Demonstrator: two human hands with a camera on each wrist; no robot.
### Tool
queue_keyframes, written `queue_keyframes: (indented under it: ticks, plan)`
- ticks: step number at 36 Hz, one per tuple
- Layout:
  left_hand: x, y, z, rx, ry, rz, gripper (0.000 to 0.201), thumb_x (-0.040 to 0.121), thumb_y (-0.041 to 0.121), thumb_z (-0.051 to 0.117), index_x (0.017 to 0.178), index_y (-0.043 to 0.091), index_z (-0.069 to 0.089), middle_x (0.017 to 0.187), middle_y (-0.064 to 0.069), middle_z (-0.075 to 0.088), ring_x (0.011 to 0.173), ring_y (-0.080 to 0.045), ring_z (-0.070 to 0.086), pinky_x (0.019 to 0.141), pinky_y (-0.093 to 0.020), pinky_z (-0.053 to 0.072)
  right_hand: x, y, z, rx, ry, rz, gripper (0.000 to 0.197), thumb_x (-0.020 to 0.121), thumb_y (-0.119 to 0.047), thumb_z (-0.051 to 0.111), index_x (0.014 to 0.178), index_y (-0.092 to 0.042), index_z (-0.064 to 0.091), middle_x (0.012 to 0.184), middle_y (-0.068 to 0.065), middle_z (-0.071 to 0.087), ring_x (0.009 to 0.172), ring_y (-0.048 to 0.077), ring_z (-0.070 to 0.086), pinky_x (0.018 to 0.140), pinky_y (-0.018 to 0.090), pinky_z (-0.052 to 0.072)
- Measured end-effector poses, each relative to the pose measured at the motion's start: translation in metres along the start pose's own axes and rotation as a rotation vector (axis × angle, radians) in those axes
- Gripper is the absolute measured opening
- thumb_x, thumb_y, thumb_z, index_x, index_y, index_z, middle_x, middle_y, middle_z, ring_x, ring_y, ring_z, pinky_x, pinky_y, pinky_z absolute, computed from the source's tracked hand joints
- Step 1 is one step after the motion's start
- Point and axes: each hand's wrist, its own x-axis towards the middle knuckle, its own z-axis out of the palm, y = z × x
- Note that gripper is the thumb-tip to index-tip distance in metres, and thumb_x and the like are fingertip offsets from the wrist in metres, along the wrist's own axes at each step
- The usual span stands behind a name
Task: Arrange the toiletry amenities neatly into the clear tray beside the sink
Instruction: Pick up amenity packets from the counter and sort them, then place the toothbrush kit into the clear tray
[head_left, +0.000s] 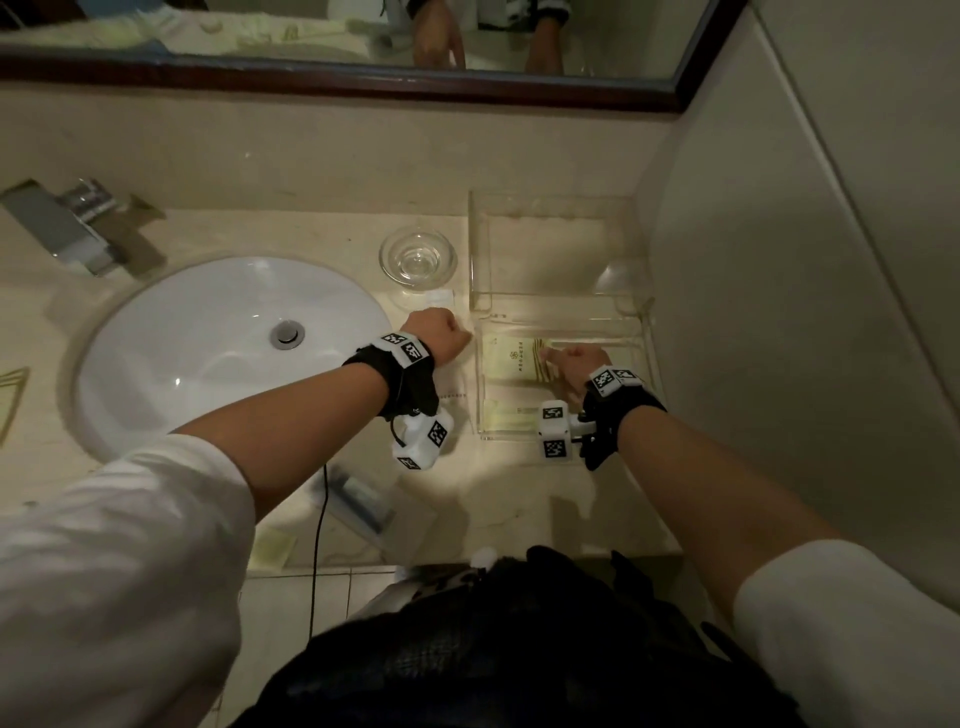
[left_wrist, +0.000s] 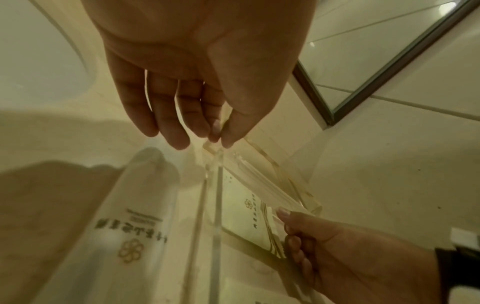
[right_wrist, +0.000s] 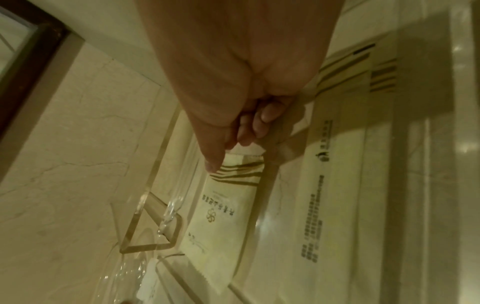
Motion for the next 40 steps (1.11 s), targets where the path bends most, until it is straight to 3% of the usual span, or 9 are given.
queue_keyframes:
  ticks: [4,8,13,15,18,23,29,33,40]
  plan:
    - [-0.002,-0.016,-0.007,-0.064,0.007,-0.050,0.018,0.090,0.033,0.053,0.088,0.015,0.054,0.091,-0.008,0.064,0.091,-0.025,0.062,0.075,-0.030,0.043,-0.001,0.007,0.000,0.114,0.005,0.012,0.028,0.078,-0.040,0.074,0.068,-0.017,0.060,0.065,0.007,0.062,0.051,0.020,0.050,0.065,0.038,0.051]
    - [-0.006,-0.030,-0.013,-0.097,0.018,-0.090,0.020,0.089,0.032,0.051,0.091,0.014,0.058,0.094,-0.012,0.069,0.092,-0.029,0.066,0.082,-0.034,0.049,0.002,0.009,0.004,0.167,0.065,-0.010,0.031,0.071,-0.044,0.076,0.071,-0.014,0.066,0.071,0.006,0.066,0.063,0.025,0.059,0.078,0.049,0.056]
    - [-0.009,-0.042,-0.017,-0.144,0.037,-0.098,0.015,0.088,0.026,0.053,0.081,0.014,0.057,0.091,-0.014,0.069,0.091,-0.032,0.067,0.086,-0.038,0.054,-0.023,-0.009,0.013,0.125,0.166,-0.133,0.025,0.084,-0.038,0.068,0.075,-0.017,0.058,0.079,0.002,0.063,0.075,0.021,0.058,0.077,0.038,0.053]
    - [-0.009,-0.046,-0.018,-0.156,0.039,-0.098,0.015,0.088,0.026,0.054,0.078,0.014,0.056,0.089,-0.013,0.068,0.090,-0.032,0.067,0.086,-0.039,0.054,-0.029,-0.014,0.017,0.079,0.194,-0.193,0.024,0.085,-0.037,0.067,0.081,-0.014,0.061,0.085,0.004,0.065,0.080,0.021,0.058,0.071,0.029,0.045]
    - [-0.006,-0.053,-0.020,-0.154,0.038,-0.095,0.018,0.086,0.028,0.055,0.089,0.011,0.061,0.092,-0.014,0.070,0.090,-0.030,0.067,0.086,-0.039,0.055,-0.040,-0.020,0.025,-0.003,0.194,-0.256,0.028,0.085,-0.038,0.066,0.089,-0.010,0.063,0.086,0.003,0.064,0.080,0.019,0.057,0.071,0.026,0.039]
    - [0.001,-0.062,-0.024,-0.136,0.012,-0.082,0.025,0.083,0.029,0.056,0.093,0.008,0.064,0.091,-0.012,0.069,0.090,-0.031,0.067,0.085,-0.040,0.056,-0.059,-0.028,0.040,-0.122,0.195,-0.350,0.025,0.083,-0.038,0.069,0.088,-0.015,0.060,0.082,-0.001,0.064,0.081,0.017,0.059,0.072,0.026,0.043]
    - [0.008,-0.071,-0.029,-0.164,0.010,-0.078,0.026,0.084,0.030,0.058,0.105,0.014,0.057,0.102,-0.012,0.066,0.096,-0.029,0.064,0.089,-0.042,0.054,-0.079,-0.031,0.060,-0.310,0.189,-0.406,0.021,0.082,-0.038,0.069,0.085,-0.018,0.063,0.083,-0.002,0.062,0.077,0.014,0.057,0.068,0.024,0.042]
    - [0.015,-0.077,-0.030,-0.191,-0.008,-0.074,0.027,0.083,0.032,0.060,0.106,0.020,0.055,0.108,-0.011,0.064,0.099,-0.028,0.064,0.092,-0.041,0.053,-0.086,-0.028,0.075,-0.488,0.183,-0.419,0.023,0.082,-0.043,0.068,0.087,-0.020,0.067,0.088,-0.004,0.063,0.086,0.014,0.061,0.078,0.029,0.051]
    - [0.026,-0.080,-0.030,-0.180,-0.074,-0.060,0.037,0.084,0.033,0.058,0.117,0.020,0.053,0.115,-0.013,0.064,0.105,-0.029,0.063,0.095,-0.041,0.051,-0.099,-0.027,0.094,-0.859,0.221,-0.468,0.035,0.084,-0.049,0.063,0.096,-0.019,0.076,0.098,0.003,0.071,0.096,0.020,0.064,0.083,0.031,0.052]
